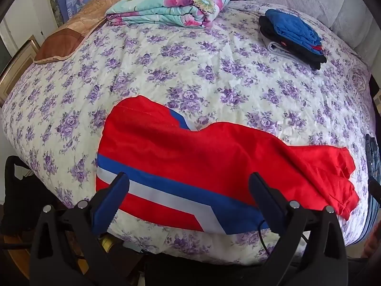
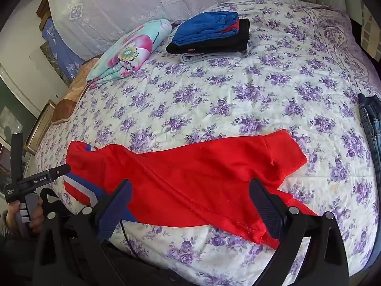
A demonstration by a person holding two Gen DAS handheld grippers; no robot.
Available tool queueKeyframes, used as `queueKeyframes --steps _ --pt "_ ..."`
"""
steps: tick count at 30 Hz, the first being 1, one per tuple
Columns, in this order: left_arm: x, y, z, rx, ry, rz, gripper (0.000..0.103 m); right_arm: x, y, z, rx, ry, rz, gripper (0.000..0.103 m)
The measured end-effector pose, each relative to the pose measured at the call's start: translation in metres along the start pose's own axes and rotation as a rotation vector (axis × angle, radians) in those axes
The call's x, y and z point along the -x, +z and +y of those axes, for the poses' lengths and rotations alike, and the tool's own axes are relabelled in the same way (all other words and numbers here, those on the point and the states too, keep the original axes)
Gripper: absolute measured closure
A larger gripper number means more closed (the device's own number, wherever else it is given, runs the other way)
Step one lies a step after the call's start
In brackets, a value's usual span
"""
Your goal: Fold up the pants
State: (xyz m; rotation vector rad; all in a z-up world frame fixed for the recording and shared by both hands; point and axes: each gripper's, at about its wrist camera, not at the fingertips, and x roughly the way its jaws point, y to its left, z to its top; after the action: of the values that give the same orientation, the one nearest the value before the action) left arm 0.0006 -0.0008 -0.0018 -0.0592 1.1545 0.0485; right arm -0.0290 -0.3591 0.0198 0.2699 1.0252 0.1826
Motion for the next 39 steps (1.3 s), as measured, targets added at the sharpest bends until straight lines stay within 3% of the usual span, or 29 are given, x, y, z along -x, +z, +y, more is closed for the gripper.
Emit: queueKeyframes --steps 9,10,39 --pt "-0.003 0.005 -0.004 -0.020 0.030 0.028 0.005 -0.003 0.000 0.003 0.001 -0.006 0.003 0.005" --pt "-0.006 0.009 -0.001 -0.035 0.022 -0.009 0.005 -0.004 0.000 0.003 0.000 -0.006 0.003 0.005" --pt "-0.006 0.014 -0.009 -0.043 0.030 -0.016 0.005 0.000 0.006 0.004 0.023 -0.018 -0.024 0.005"
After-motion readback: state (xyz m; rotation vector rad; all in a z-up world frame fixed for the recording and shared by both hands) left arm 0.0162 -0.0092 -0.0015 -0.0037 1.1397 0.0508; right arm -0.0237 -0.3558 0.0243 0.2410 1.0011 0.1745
